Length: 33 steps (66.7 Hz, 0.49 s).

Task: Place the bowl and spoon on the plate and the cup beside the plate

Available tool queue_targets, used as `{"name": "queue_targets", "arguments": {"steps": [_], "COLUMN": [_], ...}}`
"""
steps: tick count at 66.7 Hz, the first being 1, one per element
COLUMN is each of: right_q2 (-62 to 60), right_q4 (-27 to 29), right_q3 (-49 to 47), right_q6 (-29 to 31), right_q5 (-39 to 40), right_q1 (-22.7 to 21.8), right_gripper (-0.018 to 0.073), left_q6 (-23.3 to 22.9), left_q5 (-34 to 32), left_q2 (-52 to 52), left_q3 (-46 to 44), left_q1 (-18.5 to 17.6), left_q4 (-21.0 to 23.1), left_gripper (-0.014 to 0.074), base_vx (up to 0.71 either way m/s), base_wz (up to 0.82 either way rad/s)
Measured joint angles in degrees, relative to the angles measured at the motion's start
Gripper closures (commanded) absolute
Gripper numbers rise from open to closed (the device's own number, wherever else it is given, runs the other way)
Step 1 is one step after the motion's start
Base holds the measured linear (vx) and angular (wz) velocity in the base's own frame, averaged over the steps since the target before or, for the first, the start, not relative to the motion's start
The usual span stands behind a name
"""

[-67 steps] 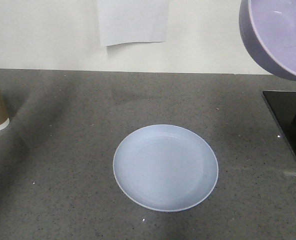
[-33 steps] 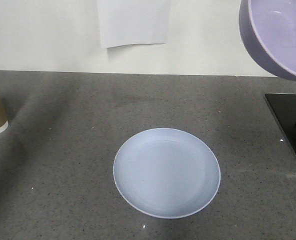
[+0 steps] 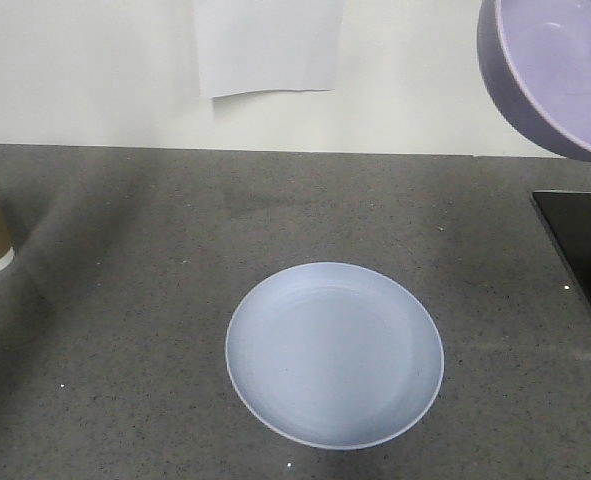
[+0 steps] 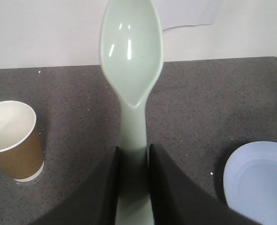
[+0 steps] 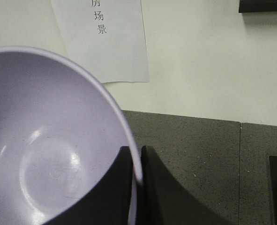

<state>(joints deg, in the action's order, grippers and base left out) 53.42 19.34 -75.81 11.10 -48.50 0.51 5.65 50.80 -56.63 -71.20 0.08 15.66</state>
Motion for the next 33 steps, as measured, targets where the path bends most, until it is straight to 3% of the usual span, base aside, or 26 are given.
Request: {"name": "queue_targets", "arguments": {"steps": [33], "right_q2": [0.0], "right_q4": [0.0], "right_q3": [0.0], "right_q6": [0.0], "right_q5": [0.0], "right_q1": [0.0], "right_gripper": [0.0569], "left_q6": [0.0], "left_q5": [0.0], "left_q2": [0.0], "left_q3": [0.0], "left_q1": [0.0], "left_q4": [0.0], "left_gripper": [0.0602], "base_vx": [0.0], "base_wz": [0.0]}}
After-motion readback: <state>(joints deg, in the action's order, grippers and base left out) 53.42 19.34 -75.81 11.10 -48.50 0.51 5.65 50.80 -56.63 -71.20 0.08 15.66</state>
